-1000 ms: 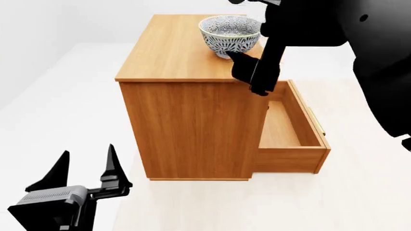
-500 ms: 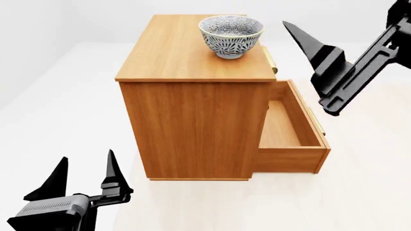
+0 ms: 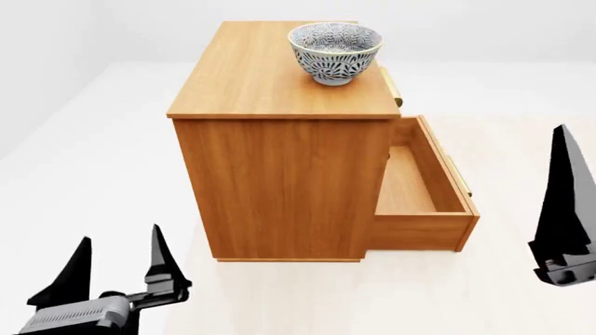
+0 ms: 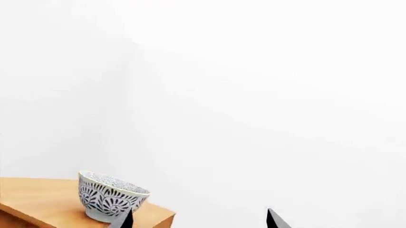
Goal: Put the bowl on top of the cabinet.
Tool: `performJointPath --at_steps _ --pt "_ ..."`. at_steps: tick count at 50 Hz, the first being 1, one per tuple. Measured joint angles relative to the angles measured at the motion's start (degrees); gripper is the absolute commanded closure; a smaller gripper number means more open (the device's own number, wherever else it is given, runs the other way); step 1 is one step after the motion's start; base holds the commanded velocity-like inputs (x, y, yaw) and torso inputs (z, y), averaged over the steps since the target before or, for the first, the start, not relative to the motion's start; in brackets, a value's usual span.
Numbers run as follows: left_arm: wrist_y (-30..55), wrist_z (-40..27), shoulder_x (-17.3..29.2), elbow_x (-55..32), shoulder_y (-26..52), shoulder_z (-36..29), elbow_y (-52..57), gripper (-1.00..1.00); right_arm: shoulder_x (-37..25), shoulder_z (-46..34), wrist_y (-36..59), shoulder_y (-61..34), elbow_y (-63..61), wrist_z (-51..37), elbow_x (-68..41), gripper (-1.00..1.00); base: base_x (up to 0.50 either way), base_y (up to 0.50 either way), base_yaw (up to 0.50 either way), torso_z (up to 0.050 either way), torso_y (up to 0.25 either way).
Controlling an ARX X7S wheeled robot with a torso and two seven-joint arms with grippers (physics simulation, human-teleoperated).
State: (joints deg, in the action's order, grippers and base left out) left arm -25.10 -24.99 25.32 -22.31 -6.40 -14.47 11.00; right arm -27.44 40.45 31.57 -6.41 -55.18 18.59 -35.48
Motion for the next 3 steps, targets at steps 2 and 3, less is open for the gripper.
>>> performJointPath --at_steps 2,3 --pt "-0.1 -0.2 -0.1 0.5 -0.1 -0.1 0.0 -1.00 3.6 0.3 -5.2 3.4 1.6 1.2 2.1 -1.00 0.00 0.00 0.00 0.000 0.000" --pt "-0.2 -0.2 -0.2 0.7 -0.2 -0.1 0.1 -1.00 5.2 0.3 -7.6 4.8 2.5 1.7 3.0 -1.00 0.00 0.00 0.00 0.000 0.000"
